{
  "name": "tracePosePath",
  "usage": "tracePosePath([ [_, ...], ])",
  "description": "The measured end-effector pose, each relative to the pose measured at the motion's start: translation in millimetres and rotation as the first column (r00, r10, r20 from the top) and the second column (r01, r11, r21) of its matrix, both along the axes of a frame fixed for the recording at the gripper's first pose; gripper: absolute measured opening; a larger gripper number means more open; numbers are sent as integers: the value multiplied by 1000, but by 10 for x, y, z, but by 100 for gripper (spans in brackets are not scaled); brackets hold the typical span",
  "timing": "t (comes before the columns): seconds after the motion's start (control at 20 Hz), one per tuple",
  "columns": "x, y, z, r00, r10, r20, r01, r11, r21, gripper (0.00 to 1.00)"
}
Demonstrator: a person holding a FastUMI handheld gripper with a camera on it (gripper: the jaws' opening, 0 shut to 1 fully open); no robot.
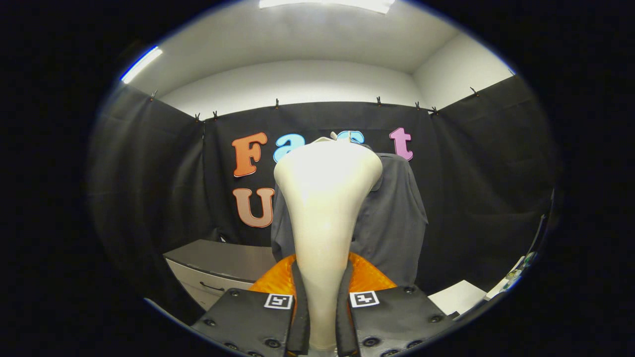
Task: Iron the clothes twice with a garment steamer, once on the left side and once on the right side.
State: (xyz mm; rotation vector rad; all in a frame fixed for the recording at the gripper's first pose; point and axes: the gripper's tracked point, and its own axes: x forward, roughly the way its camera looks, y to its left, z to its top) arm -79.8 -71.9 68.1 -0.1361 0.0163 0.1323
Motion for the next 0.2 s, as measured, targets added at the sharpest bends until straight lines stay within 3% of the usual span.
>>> tracePosePath([
  [0.2, -2, 46, 1, 1000, 4, -8, -4, 1000, -2, 28],
])
